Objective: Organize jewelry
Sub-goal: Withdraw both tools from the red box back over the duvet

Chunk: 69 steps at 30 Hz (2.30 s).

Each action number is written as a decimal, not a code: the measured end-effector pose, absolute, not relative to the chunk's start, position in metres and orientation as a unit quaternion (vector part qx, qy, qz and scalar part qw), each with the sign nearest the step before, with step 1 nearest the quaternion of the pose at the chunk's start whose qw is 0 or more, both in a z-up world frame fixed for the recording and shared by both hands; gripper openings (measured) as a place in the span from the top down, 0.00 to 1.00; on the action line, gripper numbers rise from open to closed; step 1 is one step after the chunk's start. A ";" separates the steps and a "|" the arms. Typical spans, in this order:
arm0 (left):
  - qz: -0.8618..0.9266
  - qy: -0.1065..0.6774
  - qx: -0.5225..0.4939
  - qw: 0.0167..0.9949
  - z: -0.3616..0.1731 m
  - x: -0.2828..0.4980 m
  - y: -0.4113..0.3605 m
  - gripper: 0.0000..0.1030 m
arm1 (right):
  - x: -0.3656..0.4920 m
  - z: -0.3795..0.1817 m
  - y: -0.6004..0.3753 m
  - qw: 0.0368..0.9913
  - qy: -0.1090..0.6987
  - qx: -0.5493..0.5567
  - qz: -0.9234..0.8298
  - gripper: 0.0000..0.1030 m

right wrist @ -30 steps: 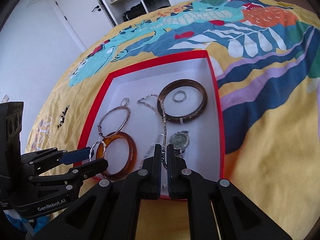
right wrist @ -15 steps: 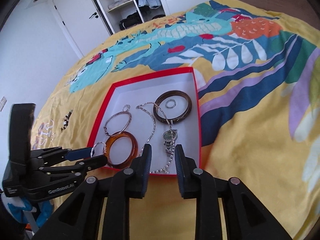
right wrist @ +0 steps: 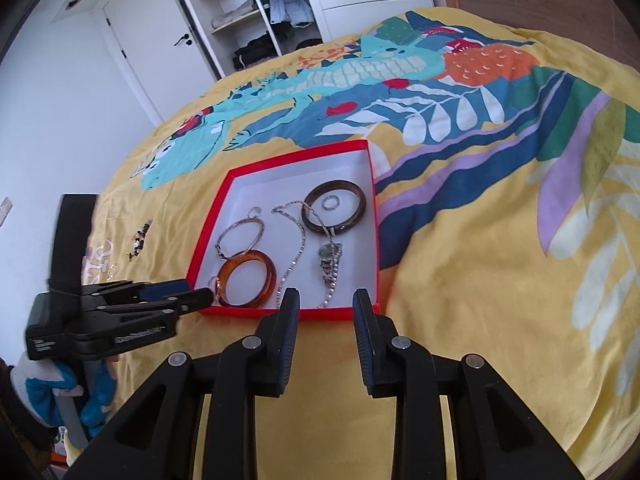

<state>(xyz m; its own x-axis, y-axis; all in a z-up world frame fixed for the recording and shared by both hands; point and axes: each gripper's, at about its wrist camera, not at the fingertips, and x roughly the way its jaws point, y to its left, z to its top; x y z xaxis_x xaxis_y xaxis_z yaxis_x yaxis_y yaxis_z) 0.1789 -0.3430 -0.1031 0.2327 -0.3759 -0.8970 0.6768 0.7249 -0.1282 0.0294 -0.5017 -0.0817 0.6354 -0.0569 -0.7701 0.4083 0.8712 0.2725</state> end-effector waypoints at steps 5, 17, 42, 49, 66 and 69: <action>-0.342 0.493 0.130 0.789 -0.074 0.170 -0.322 0.63 | 0.021 -0.069 -0.496 0.881 0.397 0.218 -0.137 0.65; -0.301 0.448 0.069 0.839 -0.011 0.137 -0.227 0.63 | -0.004 -0.015 -0.433 0.904 0.361 0.199 -0.115 0.56; -0.130 0.383 0.013 0.914 0.041 0.060 0.013 0.61 | -0.046 0.045 -0.271 0.933 0.329 0.139 -0.038 0.52; -0.103 0.364 -0.014 0.926 0.056 0.044 0.051 0.61 | -0.054 0.067 -0.243 0.943 0.311 0.118 -0.016 0.51; -0.059 0.321 0.045 0.944 0.071 0.019 0.036 0.60 | -0.035 0.045 -0.216 0.937 0.334 0.100 -0.004 0.47; -0.065 0.322 0.047 0.943 0.070 0.024 0.032 0.60 | -0.027 0.037 -0.216 0.934 0.343 0.103 -0.004 0.47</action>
